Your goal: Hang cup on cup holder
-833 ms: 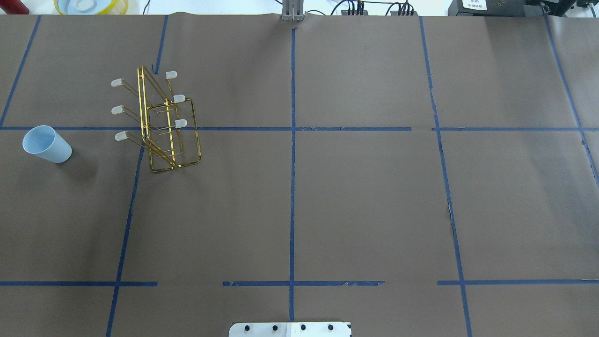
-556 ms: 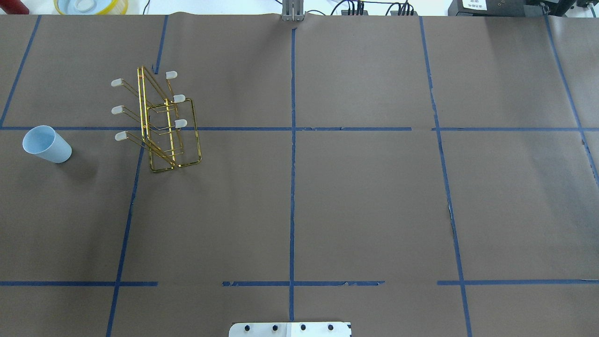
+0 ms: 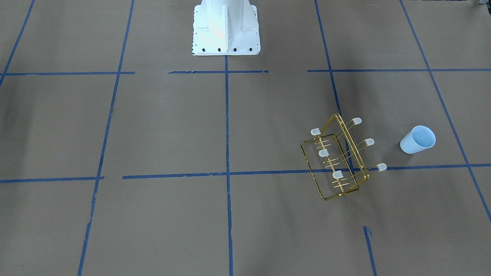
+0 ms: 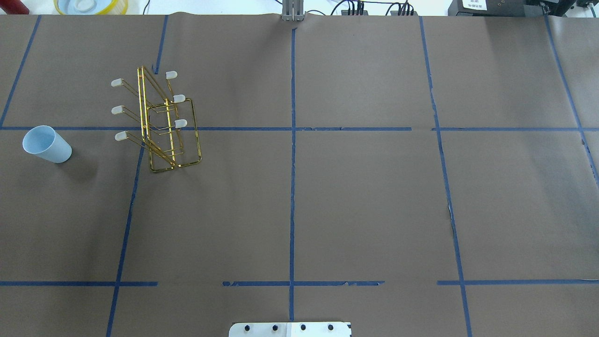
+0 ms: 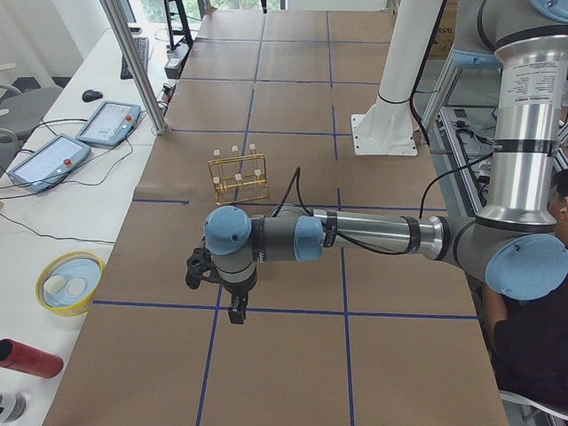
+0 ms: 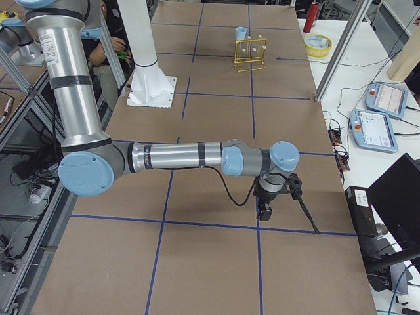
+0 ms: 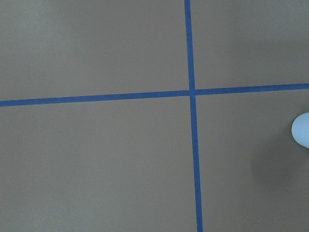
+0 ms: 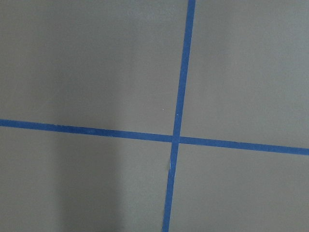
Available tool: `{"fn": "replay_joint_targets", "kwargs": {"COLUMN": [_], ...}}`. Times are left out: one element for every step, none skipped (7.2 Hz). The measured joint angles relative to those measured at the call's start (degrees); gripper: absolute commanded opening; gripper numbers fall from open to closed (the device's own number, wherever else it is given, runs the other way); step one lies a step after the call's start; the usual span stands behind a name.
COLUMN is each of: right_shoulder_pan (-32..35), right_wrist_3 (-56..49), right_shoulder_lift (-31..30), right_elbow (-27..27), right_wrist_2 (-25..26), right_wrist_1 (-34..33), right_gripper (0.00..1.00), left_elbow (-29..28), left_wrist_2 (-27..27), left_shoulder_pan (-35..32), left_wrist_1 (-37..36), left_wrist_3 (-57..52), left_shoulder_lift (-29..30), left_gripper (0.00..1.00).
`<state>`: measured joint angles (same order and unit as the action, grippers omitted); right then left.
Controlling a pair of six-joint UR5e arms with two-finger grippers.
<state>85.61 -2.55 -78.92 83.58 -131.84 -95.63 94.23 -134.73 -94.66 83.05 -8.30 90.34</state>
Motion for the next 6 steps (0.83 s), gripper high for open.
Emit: {"fn": "replay_joint_targets", "kwargs": {"right_shoulder_pan": [0.00,0.00,0.00,0.00,0.00,0.00], "right_wrist_3": [0.00,0.00,0.00,0.00,0.00,0.00], "right_shoulder_lift": [0.00,0.00,0.00,0.00,0.00,0.00], "right_elbow": [0.00,0.00,0.00,0.00,0.00,0.00], "right_wrist_2": [0.00,0.00,0.00,0.00,0.00,0.00], "right_wrist_1": [0.00,0.00,0.00,0.00,0.00,0.00], "right_gripper": [1.00,1.00,1.00,1.00,1.00,1.00], "left_elbow": [0.04,0.04,0.04,0.22,0.48,0.88], "left_wrist_2": [0.00,0.02,0.07,0.13,0.10,-0.03], "left_shoulder_pan": [0.00,0.00,0.00,0.00,0.00,0.00], "left_wrist_1": [0.11,0.56,1.02,1.24,1.41,1.57], "left_wrist_3": [0.02,0.03,0.06,0.09,0.08,0.05], "left_shoulder_lift": [0.04,0.11,0.22,0.47,0.72,0.91], "left_gripper": [1.00,1.00,1.00,1.00,1.00,1.00]}}
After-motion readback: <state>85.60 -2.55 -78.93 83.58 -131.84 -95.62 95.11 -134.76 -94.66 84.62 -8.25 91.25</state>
